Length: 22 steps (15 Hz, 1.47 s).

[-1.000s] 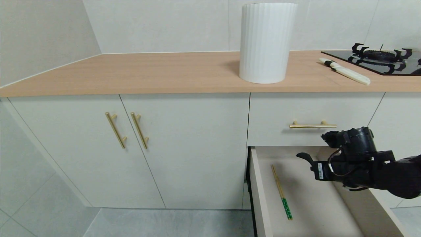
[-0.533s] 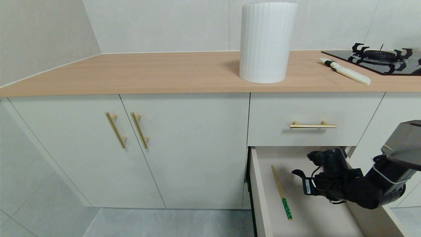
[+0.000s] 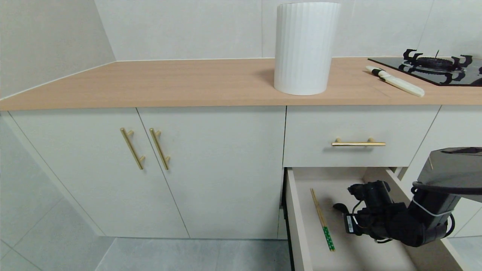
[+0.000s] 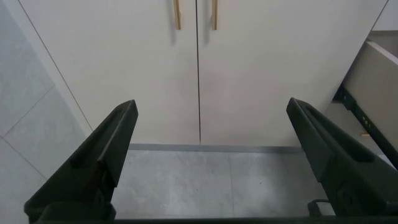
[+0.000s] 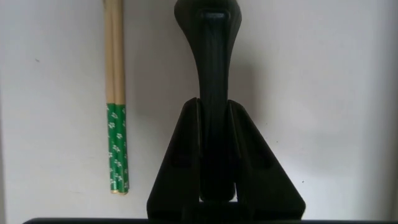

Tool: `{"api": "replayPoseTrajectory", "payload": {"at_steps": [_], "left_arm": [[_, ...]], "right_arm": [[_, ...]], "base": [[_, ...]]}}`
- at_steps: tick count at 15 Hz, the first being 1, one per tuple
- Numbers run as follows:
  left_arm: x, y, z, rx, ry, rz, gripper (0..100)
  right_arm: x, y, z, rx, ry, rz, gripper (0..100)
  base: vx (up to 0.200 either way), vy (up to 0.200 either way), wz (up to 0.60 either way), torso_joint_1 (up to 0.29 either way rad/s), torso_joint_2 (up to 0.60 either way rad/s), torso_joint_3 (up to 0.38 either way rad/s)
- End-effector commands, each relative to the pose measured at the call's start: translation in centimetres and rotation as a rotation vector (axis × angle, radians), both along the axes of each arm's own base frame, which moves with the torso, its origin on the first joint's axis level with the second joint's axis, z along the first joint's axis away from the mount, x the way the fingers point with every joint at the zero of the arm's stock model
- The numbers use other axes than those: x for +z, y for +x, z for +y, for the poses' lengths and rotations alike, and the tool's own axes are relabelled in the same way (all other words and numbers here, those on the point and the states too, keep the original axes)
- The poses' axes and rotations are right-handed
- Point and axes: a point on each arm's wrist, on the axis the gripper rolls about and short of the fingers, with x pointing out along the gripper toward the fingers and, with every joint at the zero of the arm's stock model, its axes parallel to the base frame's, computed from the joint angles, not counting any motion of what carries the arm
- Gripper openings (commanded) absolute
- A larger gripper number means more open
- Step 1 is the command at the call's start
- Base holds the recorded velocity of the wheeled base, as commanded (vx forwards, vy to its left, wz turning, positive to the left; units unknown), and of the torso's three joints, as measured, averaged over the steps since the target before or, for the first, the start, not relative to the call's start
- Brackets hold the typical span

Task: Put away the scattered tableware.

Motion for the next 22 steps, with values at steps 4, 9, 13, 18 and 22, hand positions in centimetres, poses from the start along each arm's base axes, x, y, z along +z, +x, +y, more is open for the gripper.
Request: {"api": "replayPoseTrajectory", "payload": {"at_steps": [4, 9, 13, 18, 22], "left_arm": [[0.0, 0.0, 0.0, 0.0, 0.0, 0.0, 100], [0.0, 0.0, 0.0, 0.0, 0.0, 0.0, 100], [0.0, 0.0, 0.0, 0.0, 0.0, 0.0, 100], [0.0, 0.0, 0.0, 0.0, 0.0, 0.0, 100], [0.0, 0.0, 0.0, 0.0, 0.0, 0.0, 100]], "right_arm": [[-0.3, 0.0, 0.0, 0.001, -0.002, 0.008, 0], [-0.2, 0.0, 0.0, 0.001, 0.0, -0.001, 100], [-0.1, 0.0, 0.0, 0.001, 0.001, -0.006, 100], [2.6, -0.8, -0.2, 0.004, 0.015, -0.065, 100], [9.4, -3.2, 0.1, 0.041, 0.053, -0.193, 100]], "base": [[0.0, 0.0, 0.0, 0.0, 0.0, 0.0], [0.0, 0.0, 0.0, 0.0, 0.0, 0.0], [0.0, 0.0, 0.0, 0.0, 0.0, 0.0], [0.0, 0.0, 0.0, 0.0, 0.0, 0.0], [0.0, 0.0, 0.0, 0.0, 0.0, 0.0]]}}
